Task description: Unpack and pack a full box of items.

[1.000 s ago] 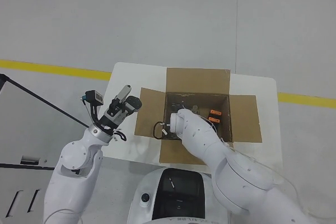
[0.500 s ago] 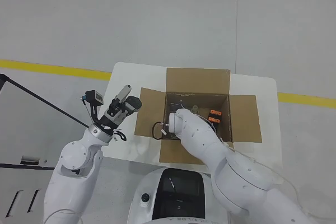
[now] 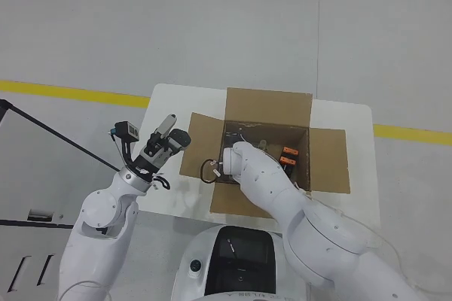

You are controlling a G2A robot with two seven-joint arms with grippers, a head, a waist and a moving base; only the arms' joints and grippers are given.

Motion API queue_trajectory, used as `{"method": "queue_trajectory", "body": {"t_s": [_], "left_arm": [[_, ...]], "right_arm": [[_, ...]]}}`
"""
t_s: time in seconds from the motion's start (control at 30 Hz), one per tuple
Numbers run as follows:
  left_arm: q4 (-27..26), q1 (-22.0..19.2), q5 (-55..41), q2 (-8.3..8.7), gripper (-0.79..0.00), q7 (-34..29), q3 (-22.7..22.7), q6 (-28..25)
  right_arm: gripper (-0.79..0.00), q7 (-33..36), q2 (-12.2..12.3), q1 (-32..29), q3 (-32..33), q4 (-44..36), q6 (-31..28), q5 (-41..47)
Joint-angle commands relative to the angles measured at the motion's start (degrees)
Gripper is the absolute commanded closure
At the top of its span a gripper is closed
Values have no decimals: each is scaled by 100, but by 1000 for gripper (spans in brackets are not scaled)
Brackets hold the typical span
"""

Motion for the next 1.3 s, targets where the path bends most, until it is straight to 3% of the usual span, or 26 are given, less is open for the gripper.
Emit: {"method": "queue_trajectory", "body": {"t_s": [0.0,0.8,0.83,0.87,1.0,1.03,1.07,1.27], "left_arm": [[0,0,0,0,-785,0,0,0],[0,0,0,0,-785,0,0,0],[0,0,0,0,-785,0,0,0],[0,0,0,0,-785,0,0,0],[0,0,0,0,-785,0,0,0],[0,0,0,0,-785,0,0,0],[0,0,0,0,-785,0,0,0],[0,0,0,0,-785,0,0,0]], "right_arm": [[0,-23,-2,31,22,-20,20,-7],[0,346,55,112,304,-38,-67,1],[-95,331,56,113,319,-45,-61,8],[-277,312,56,115,331,-59,-56,10],[-422,238,53,119,355,-96,-1,-33],[-539,220,52,127,363,-108,11,-43],[-585,212,52,128,369,-112,20,-53],[-591,177,61,162,421,-93,-26,-92]]}}
